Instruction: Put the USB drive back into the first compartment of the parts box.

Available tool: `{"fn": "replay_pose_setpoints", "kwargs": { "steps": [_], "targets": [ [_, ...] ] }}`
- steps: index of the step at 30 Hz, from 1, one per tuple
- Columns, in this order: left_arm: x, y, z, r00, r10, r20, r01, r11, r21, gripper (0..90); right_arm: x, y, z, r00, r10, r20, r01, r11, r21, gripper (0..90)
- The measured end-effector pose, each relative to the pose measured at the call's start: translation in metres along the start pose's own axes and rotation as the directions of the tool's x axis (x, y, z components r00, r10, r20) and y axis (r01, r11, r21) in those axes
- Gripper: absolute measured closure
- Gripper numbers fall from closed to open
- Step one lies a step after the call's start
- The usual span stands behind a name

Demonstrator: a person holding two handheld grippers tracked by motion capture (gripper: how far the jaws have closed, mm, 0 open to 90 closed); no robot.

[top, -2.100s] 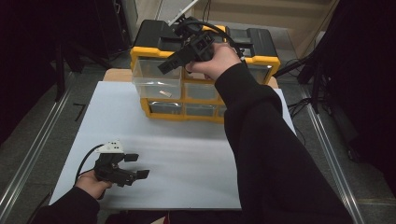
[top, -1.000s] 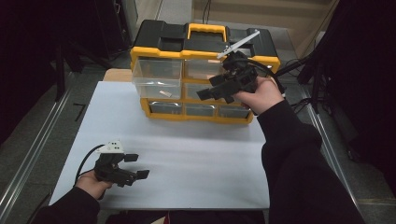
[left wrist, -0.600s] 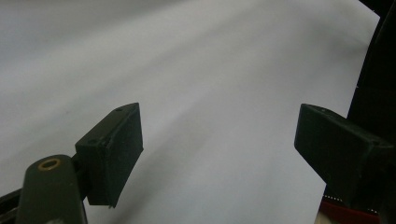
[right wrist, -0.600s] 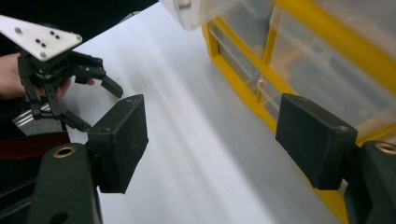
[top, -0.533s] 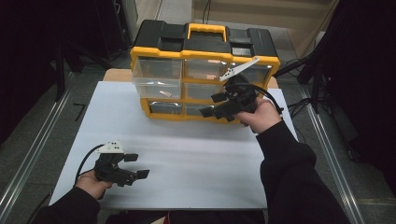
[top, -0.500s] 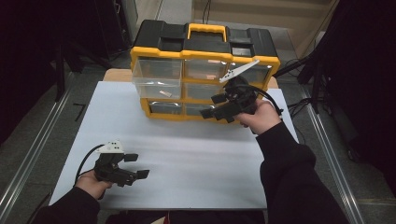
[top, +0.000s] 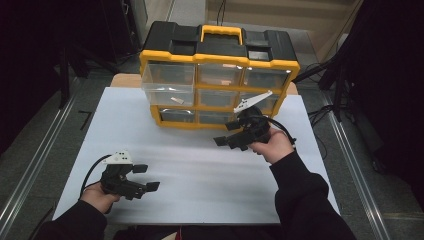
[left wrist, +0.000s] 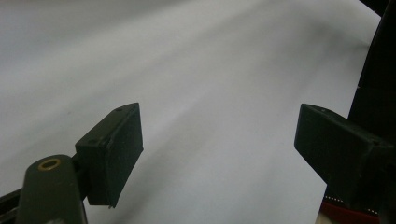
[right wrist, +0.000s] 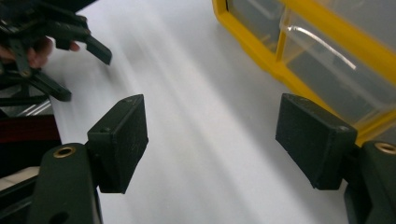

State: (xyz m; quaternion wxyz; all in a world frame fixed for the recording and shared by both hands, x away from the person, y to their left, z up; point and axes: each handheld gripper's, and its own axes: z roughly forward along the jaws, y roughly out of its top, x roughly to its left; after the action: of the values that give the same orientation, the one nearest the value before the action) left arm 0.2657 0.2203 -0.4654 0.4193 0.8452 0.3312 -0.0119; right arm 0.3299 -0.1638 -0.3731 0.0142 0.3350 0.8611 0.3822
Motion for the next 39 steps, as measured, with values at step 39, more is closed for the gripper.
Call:
{"fn": "replay_pose_setpoints", "kwargs": {
  "steps": [39],
  "targets": [
    [-0.003, 0.001, 0.0, 1.0, 0.009, -0.001, -0.009, 1.0, 0.0, 16.5, -0.003, -0.087, 0.023, 0.9957, 0.072, 0.058, -0.073, 0.9971, 0.021, 23.3]
  ]
}}
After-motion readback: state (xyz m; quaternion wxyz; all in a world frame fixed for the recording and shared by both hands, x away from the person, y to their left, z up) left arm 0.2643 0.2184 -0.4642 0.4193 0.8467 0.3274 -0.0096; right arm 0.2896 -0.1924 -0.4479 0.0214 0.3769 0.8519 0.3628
